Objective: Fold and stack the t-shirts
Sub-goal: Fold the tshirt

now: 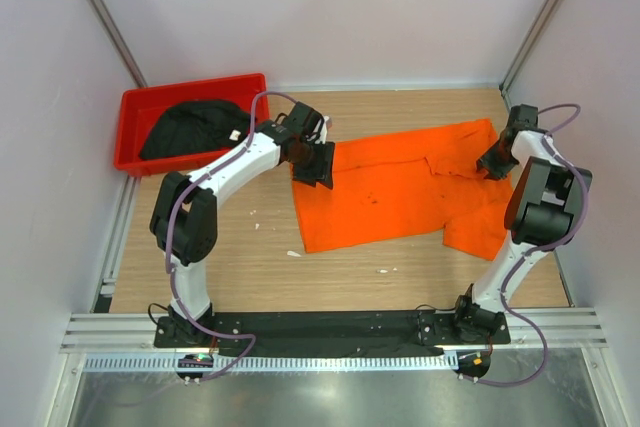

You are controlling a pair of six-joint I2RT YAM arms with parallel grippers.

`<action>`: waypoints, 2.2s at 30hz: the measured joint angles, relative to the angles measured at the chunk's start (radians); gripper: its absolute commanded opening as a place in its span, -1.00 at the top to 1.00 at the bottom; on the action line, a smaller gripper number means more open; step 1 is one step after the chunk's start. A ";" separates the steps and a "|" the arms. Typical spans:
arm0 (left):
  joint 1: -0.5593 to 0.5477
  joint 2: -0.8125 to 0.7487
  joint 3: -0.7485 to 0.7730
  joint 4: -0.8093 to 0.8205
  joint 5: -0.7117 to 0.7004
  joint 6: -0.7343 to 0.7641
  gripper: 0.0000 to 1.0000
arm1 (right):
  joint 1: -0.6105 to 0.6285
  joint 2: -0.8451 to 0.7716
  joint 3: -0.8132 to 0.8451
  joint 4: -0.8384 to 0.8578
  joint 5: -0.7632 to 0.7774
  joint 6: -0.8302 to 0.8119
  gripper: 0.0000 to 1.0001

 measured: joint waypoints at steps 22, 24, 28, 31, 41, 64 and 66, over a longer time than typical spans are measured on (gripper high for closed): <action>0.000 0.000 0.019 -0.012 0.000 0.007 -0.01 | -0.008 0.080 0.019 0.041 0.010 -0.005 0.91; 0.000 0.000 0.024 -0.015 0.000 0.010 -0.01 | -0.007 0.080 0.023 0.033 0.013 -0.004 0.95; 0.000 0.000 0.030 -0.018 0.000 0.017 -0.02 | -0.008 0.072 0.023 -0.006 0.024 0.001 0.96; 0.000 0.002 0.033 -0.019 0.000 0.019 -0.01 | -0.007 0.054 0.022 -0.039 0.029 0.015 0.96; 0.000 0.008 0.042 -0.025 -0.001 0.023 -0.03 | -0.008 0.018 -0.016 -0.081 0.036 0.069 0.26; 0.035 0.338 0.303 -0.061 -0.212 0.051 -0.10 | 0.259 0.221 0.399 -0.095 0.164 -0.135 -0.29; 0.045 0.372 0.306 -0.059 -0.224 0.051 -0.10 | 0.259 0.248 0.392 -0.077 0.173 -0.149 -0.29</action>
